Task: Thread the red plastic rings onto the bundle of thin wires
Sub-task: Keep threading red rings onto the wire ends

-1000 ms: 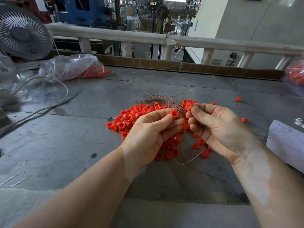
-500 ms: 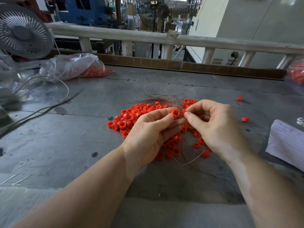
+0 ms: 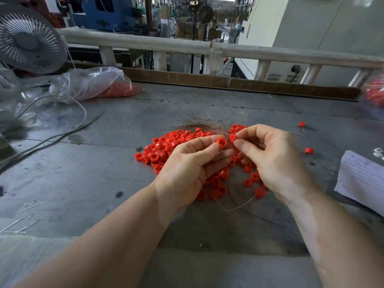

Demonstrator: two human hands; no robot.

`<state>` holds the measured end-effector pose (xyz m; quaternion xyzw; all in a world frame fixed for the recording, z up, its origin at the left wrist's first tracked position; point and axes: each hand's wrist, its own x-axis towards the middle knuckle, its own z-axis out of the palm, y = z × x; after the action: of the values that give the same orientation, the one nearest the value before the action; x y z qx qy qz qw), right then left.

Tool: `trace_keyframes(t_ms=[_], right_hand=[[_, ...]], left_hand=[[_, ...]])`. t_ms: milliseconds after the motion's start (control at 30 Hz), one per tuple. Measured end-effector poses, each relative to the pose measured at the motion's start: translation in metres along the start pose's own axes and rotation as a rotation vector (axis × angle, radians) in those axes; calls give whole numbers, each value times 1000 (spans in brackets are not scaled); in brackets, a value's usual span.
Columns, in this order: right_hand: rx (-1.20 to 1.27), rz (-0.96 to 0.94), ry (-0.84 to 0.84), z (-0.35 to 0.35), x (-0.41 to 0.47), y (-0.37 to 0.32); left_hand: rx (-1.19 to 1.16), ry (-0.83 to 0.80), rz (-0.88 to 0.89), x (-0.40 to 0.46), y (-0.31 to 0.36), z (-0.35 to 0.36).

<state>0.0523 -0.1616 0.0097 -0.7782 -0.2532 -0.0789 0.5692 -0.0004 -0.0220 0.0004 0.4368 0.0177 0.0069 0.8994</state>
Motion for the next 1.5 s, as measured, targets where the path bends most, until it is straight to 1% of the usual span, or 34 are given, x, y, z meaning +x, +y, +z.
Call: trace_keyframes(t_ms=[200,433,733,1033,1300,1500], right_hand=[[147,41,1,1,1,3],[150,13,-5,1,1,2],[15,-71,9,0,1,3],[-46,-106,22,0,-1,-3],[-225,-177,27,1,-7,-14],[-302,-245,54,1,-9,-14]], left_hand=[[0,15,12,1,-1,0],[-1,11,11,1,-1,0],[-5,11,3,0,0,0],[1,-5,-3,-1,1,0],[0,-14,-3,0,-1,-1],[5,-10,1,1,-1,-2]])
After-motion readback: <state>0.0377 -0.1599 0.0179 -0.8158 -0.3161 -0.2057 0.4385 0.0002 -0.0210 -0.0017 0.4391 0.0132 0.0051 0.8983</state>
